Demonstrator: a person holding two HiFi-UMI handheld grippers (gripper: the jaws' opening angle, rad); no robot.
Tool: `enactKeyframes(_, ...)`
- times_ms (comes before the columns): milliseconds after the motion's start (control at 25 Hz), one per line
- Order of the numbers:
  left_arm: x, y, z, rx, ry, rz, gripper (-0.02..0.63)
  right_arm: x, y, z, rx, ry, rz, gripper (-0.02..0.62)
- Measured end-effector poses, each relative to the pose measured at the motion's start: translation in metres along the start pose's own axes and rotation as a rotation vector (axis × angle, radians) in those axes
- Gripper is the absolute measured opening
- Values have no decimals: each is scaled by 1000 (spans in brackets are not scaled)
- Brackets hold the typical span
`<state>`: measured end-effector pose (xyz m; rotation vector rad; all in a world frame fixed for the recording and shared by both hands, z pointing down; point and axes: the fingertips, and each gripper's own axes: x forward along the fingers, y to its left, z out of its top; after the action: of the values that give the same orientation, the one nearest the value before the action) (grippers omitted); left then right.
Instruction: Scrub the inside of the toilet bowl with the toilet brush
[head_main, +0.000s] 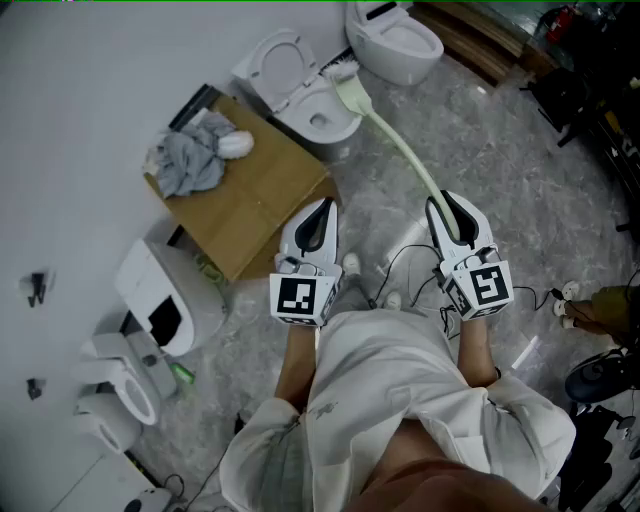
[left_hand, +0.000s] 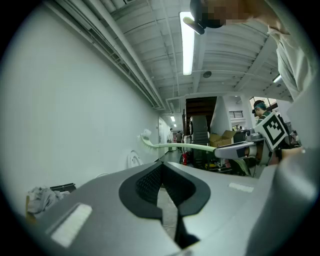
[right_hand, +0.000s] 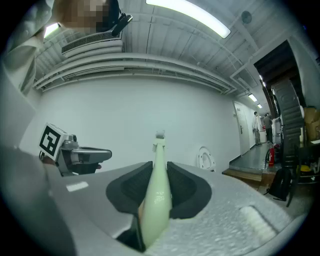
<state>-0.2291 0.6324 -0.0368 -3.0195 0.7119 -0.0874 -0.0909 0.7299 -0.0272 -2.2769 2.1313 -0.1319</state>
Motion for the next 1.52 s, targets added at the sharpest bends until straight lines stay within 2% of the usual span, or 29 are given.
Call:
enactKeyframes(280,16,7,-11,-9,14,-11,17,19,-10,-9,14,26,-9,95)
enactKeyframes(560,66,67,-17,2,28,-12,17,90,-22,-12,5,51,-36,95)
enactKeyframes(920,124,142,-26,10,22,-75,17,179,-21,-9,-16,62,-81,95)
enactKeyframes(1280,173,161,-33,2,22,-88,17,222,-48,-18,-16,71,-86,95)
enactKeyframes(1520,220,177,-39,-9,44,-81,17,263,-83,-21,5,84,-73,95)
